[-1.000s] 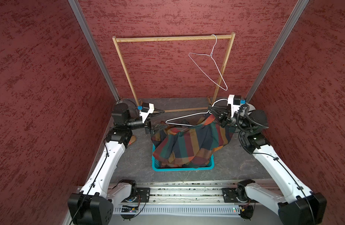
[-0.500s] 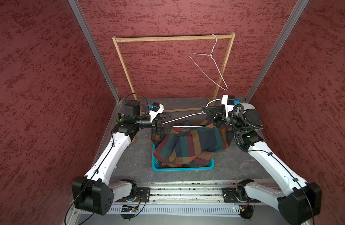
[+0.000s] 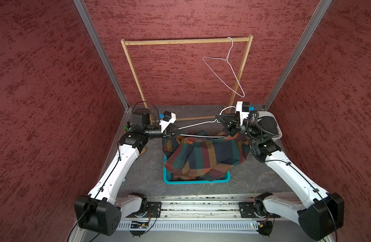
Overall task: Remove the clothespins securing long-sleeve shirts to the hanger
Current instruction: Remove the long-sleeve shirt from the hanger, then place the hanger on the clothesline.
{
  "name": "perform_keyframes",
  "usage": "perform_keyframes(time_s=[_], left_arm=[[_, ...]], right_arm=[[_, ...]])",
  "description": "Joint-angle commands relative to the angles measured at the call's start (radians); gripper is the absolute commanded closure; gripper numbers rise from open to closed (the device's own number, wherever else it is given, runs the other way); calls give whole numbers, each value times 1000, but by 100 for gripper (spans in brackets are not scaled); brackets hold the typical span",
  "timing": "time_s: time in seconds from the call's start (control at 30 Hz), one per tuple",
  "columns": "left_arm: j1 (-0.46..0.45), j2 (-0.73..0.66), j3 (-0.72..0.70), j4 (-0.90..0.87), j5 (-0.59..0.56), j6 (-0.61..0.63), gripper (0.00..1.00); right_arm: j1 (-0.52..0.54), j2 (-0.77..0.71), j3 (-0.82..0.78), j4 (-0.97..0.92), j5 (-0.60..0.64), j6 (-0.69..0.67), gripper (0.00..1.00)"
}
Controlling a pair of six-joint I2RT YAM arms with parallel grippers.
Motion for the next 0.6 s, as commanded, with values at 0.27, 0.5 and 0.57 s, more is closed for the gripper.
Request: perform_keyframes(time_s=[0.27,0.5,0.57], left_arm=[[63,-199,-8,-41,-121,36,100],[62,-257,-34,8,-246,13,100],[61,-284,-55,104,-288,-33,100]], right_arm=[[-4,-229,54,-506,511,-62,36],[-35,-342,42,-892,874,64,22],[-61,-338,13,-937,847,98,22]])
